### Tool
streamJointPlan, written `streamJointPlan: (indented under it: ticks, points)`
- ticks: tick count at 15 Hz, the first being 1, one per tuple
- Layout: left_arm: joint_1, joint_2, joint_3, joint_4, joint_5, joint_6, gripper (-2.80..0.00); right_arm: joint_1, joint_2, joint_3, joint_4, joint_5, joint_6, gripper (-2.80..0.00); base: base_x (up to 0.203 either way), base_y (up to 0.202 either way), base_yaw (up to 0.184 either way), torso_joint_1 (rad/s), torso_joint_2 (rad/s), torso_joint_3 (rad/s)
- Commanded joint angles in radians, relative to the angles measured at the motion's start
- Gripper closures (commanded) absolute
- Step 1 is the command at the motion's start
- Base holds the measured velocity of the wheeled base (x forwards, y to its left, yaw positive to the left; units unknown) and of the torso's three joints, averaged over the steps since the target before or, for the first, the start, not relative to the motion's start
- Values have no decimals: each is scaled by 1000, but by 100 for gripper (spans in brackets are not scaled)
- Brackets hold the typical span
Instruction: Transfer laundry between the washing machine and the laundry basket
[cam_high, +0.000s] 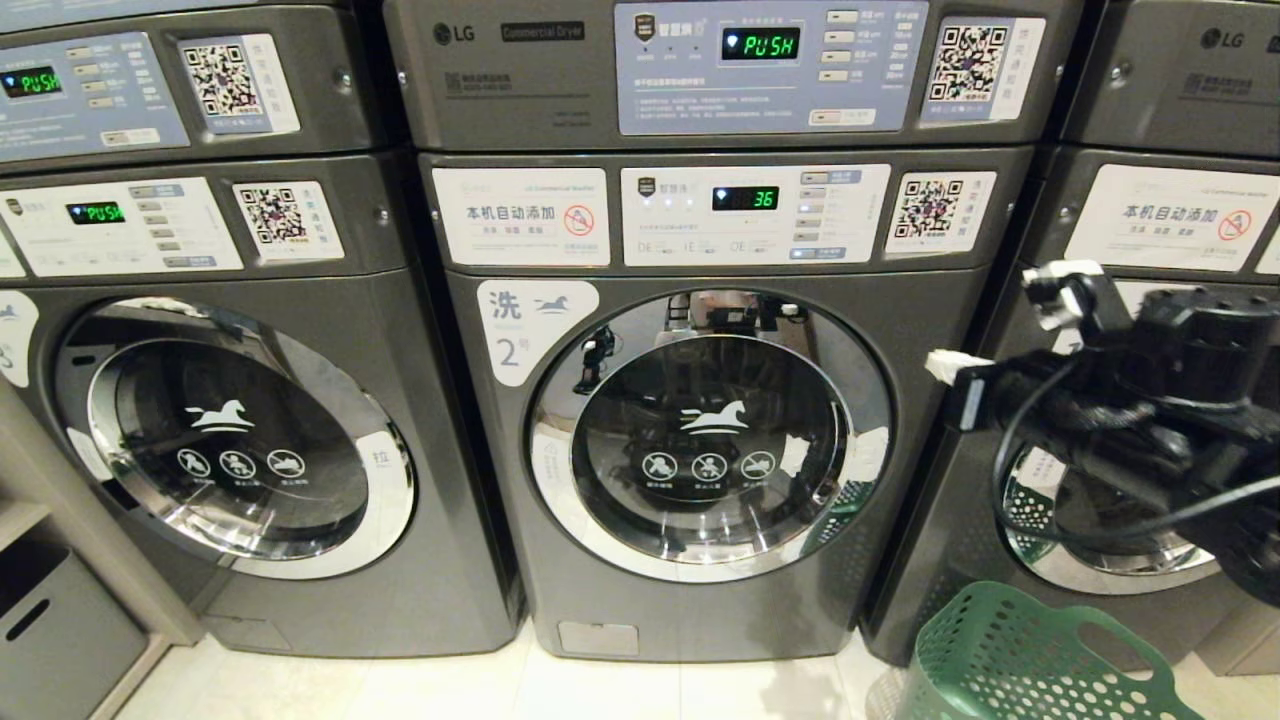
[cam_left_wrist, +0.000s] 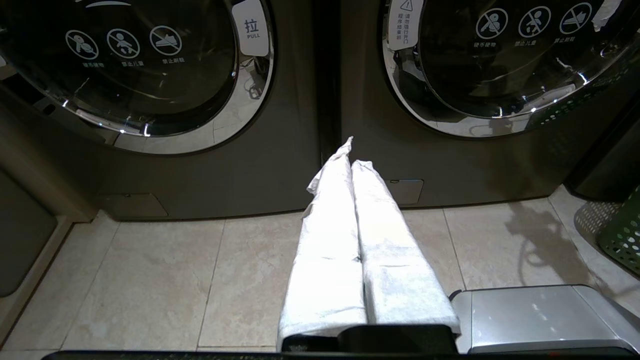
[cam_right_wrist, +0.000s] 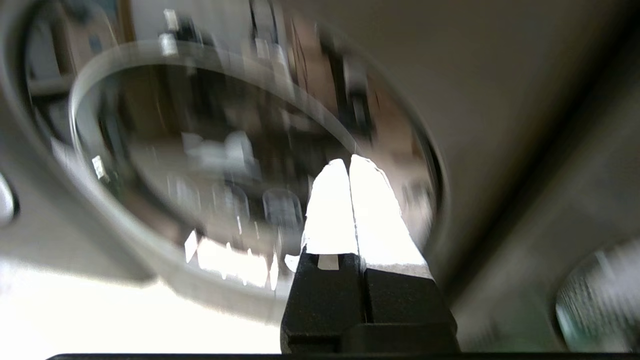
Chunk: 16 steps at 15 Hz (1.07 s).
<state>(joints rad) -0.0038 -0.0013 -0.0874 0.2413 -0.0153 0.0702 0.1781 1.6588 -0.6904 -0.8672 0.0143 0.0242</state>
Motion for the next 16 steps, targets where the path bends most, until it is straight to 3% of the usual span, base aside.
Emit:
streamJointPlan:
  ticks: [1, 3, 5, 7, 9, 11, 14, 15, 16]
  points:
    - [0, 0, 0, 1, 0, 0, 0, -12, -252, 224, -8, -1, -1, 0, 0, 0, 0, 0, 0, 0]
    - [0, 0, 0, 1, 0, 0, 0, -59, -502, 493, -2, 11, -7, 0, 0, 0, 0, 0, 0, 0]
    - [0, 0, 0, 1, 0, 0, 0, -160, -735, 624, 113, 53, -16, 0, 0, 0, 0, 0, 0, 0]
    - [1, 0, 0, 1, 0, 0, 0, -271, -979, 651, 357, 138, -44, 0, 0, 0, 0, 0, 0, 0]
    - [1, 0, 0, 1, 0, 0, 0, -320, -1204, 635, 702, 195, -83, 0, 0, 0, 0, 0, 0, 0]
    - [0, 0, 0, 1, 0, 0, 0, -251, -1371, 630, 848, 205, -115, 0, 0, 0, 0, 0, 0, 0]
    - [-1, 0, 0, 1, 0, 0, 0, -186, -1602, 629, 901, 202, -155, 0, 0, 0, 0, 0, 0, 0]
    - [0, 0, 0, 1, 0, -1, 0, -181, -1652, 638, 888, 173, -165, 0, 0, 0, 0, 0, 0, 0]
    - [0, 0, 0, 1, -1, 0, 0, -177, -1670, 665, 861, 71, -172, 0, 0, 0, 0, 0, 0, 0]
